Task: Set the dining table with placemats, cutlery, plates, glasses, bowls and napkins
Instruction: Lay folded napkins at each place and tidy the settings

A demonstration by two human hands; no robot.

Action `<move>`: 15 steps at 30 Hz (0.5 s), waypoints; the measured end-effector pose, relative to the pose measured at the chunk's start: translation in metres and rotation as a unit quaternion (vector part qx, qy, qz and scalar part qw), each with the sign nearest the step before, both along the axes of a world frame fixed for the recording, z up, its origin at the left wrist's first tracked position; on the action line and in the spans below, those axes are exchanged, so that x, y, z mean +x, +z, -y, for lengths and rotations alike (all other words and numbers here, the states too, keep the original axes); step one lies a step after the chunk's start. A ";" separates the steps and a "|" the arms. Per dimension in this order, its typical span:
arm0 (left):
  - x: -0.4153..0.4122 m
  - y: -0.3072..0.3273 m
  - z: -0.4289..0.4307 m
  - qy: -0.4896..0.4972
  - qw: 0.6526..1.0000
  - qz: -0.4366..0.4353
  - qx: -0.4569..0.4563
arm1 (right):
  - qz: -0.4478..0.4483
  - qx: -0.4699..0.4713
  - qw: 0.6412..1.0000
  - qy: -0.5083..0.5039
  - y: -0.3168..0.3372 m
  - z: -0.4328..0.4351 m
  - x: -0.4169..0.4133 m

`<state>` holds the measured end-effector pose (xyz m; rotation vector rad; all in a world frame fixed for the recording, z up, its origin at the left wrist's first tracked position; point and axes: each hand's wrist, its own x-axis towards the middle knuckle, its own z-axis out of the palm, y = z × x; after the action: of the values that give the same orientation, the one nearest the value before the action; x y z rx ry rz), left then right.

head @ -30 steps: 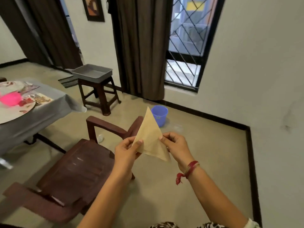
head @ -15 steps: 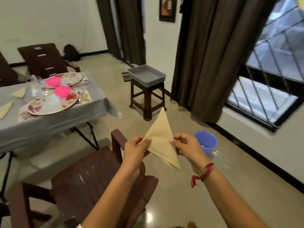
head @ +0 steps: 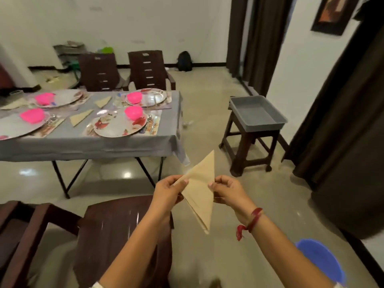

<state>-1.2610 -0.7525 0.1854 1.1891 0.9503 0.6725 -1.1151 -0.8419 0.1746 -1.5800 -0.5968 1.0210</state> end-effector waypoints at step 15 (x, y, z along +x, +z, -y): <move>0.129 -0.011 -0.208 0.162 0.987 -0.019 0.011 | -0.057 -0.010 0.987 0.148 -0.008 -0.248 0.153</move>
<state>-1.1320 -0.5448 0.1748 1.0791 1.1860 0.9224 -0.9624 -0.5935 0.1662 -1.4652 -0.7588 1.3329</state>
